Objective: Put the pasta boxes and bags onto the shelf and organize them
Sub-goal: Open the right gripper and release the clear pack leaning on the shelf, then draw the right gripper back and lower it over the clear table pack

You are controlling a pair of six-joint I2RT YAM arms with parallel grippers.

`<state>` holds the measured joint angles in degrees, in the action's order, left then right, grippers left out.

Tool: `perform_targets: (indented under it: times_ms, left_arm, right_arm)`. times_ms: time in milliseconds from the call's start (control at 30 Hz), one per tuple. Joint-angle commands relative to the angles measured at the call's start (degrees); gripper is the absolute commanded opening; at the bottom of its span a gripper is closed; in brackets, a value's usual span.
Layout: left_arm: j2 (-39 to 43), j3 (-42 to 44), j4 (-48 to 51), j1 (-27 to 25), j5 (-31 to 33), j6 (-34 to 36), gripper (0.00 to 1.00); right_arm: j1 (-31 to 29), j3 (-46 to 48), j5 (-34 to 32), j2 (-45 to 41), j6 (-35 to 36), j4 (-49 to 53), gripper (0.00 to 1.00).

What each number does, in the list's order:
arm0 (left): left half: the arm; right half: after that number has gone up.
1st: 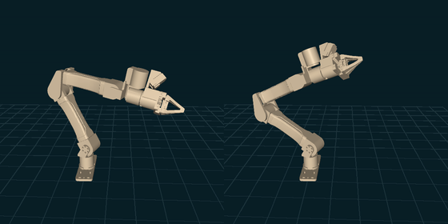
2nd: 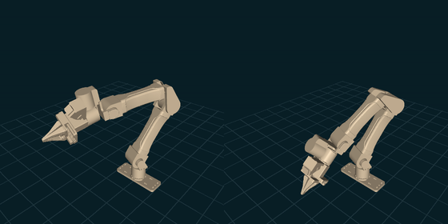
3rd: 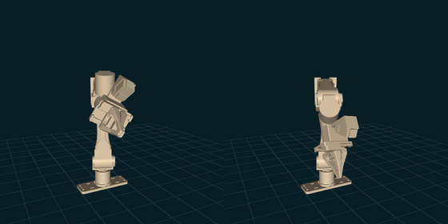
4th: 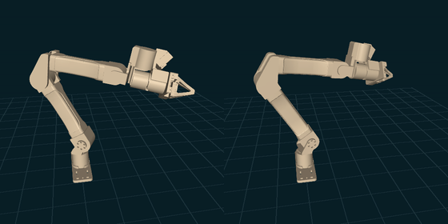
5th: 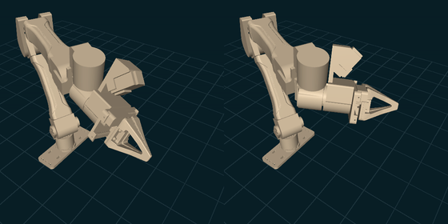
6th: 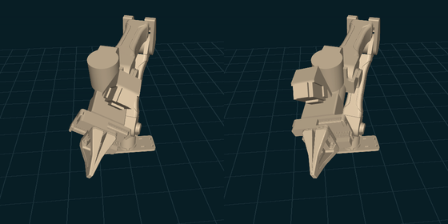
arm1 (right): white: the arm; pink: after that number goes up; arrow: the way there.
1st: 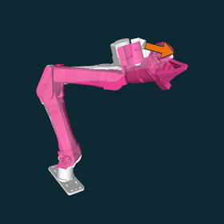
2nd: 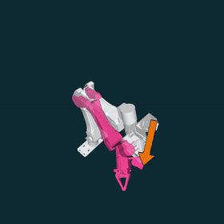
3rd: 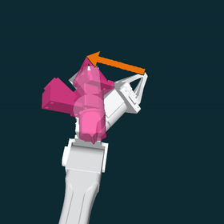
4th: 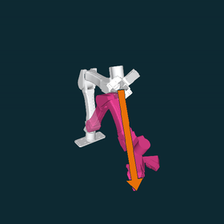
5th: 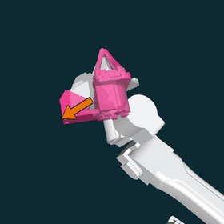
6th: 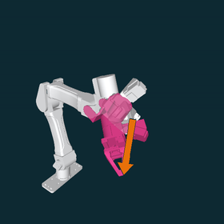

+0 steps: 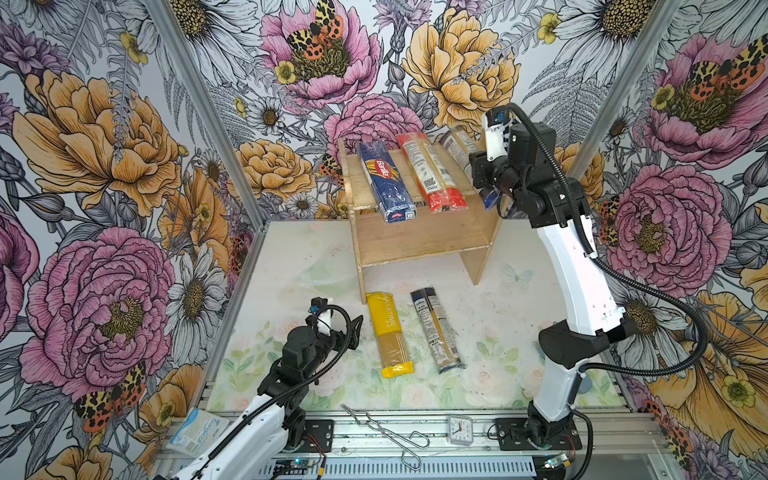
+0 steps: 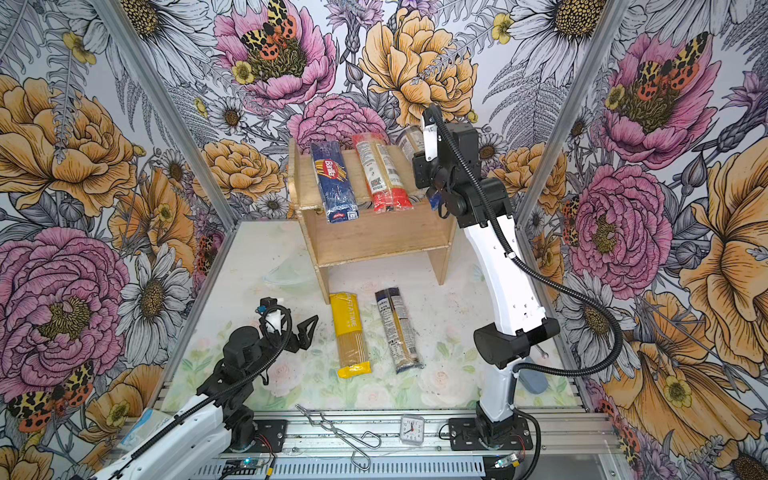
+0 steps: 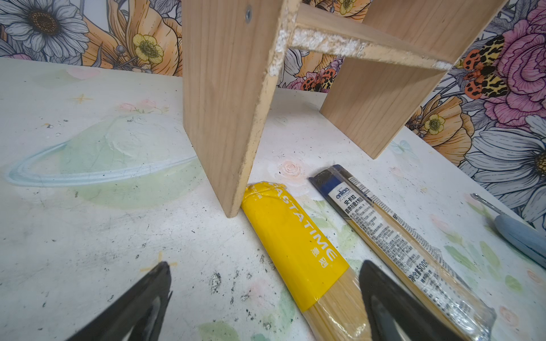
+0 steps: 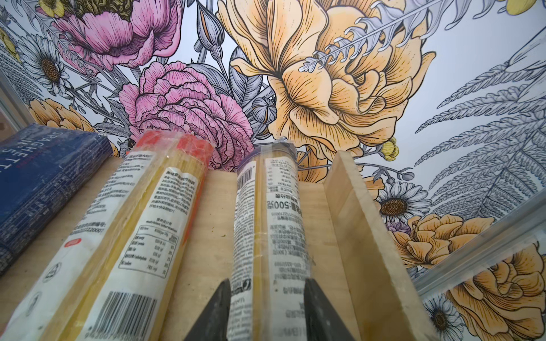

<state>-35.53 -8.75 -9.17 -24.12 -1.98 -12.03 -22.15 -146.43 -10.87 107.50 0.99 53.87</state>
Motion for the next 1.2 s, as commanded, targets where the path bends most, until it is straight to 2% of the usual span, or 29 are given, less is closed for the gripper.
perform_targets:
  times_ms: [0, 533, 833, 1000, 1067, 1100, 1167]
  left_arm:
    - [1.0, 0.8, 0.0, 0.5, 0.6, 0.0, 0.99]
    - [1.9, 1.1, 0.2, 0.5, 0.7, -0.1, 0.99]
    - [1.9, 1.1, 0.1, 0.5, 0.7, -0.1, 0.99]
    - [2.0, 1.1, 0.4, 0.5, 0.6, -0.1, 0.99]
    - [2.1, 1.1, 0.5, 0.5, 0.7, -0.1, 0.99]
    - [2.1, 1.1, 0.6, 0.5, 0.6, 0.0, 0.99]
    - [2.1, 1.0, 0.6, 0.5, 0.4, -0.1, 0.99]
  right_arm:
    - [-0.1, -0.1, -0.2, 0.1, -0.4, -2.1, 0.42]
    - [-0.1, 3.2, 0.3, -3.2, 0.2, -2.1, 0.45]
    - [-0.3, 7.0, 13.4, -11.3, -0.1, -2.1, 0.52]
    - [-1.2, 16.9, 17.8, -19.6, -1.8, -2.7, 0.57]
    - [-2.1, 23.8, 17.1, -24.9, -2.9, -4.0, 0.76]
    - [-2.4, 27.2, 16.9, -27.3, -3.6, -5.1, 0.80]
    - [-3.0, 36.6, 16.9, -33.5, -5.1, -8.7, 0.82]
